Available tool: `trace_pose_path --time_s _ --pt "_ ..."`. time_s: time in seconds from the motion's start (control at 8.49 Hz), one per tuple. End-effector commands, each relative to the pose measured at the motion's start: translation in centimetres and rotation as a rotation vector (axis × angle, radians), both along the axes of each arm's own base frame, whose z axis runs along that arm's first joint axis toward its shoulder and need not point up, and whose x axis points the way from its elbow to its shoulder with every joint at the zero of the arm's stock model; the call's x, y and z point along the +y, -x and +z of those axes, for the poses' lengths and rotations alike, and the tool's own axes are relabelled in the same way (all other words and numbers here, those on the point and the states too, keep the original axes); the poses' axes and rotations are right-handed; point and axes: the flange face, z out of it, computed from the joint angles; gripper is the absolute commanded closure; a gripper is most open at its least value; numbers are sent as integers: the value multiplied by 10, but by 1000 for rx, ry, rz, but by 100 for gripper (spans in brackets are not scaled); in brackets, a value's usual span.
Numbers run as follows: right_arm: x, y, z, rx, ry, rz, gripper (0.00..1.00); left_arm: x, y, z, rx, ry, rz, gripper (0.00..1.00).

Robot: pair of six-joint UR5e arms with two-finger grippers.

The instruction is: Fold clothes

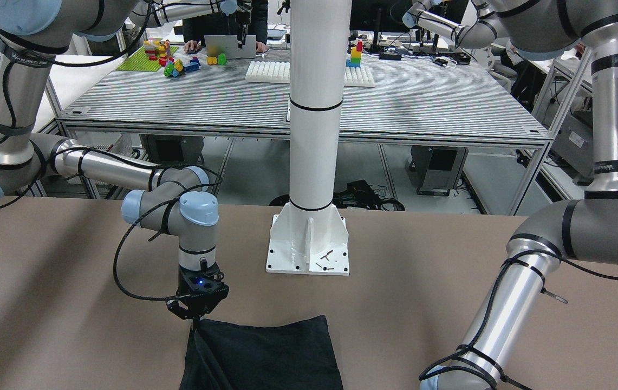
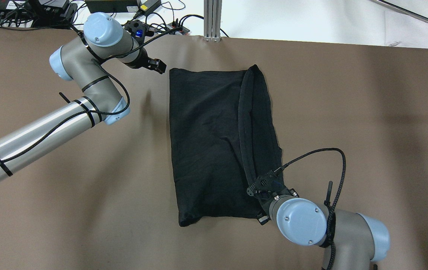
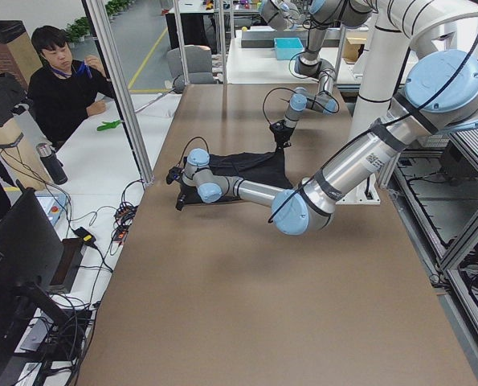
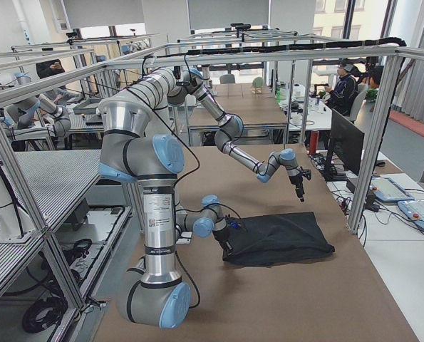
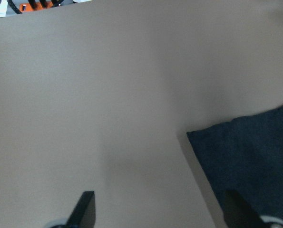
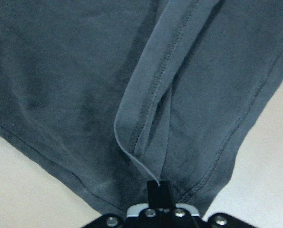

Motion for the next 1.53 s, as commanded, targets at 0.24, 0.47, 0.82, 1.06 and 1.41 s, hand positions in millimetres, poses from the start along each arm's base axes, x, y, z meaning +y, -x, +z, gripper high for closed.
trace_pose_path --time_s 0.24,0.47,0.82,1.06,1.41 --pt "27 1 0 -98 202 185 40 -1 1 -2 2 -1 -2 5" --pt "9 5 -33 -147 179 199 9 -1 1 -3 4 -3 -2 5" --pt "-67 22 -39 -111 133 262 9 2 3 -6 18 2 -12 5" --pt "-95 16 -34 -61 81 197 17 3 4 -5 18 2 -10 5" --pt "-131 47 -41 -41 103 212 31 7 -1 2 12 6 -3 5"
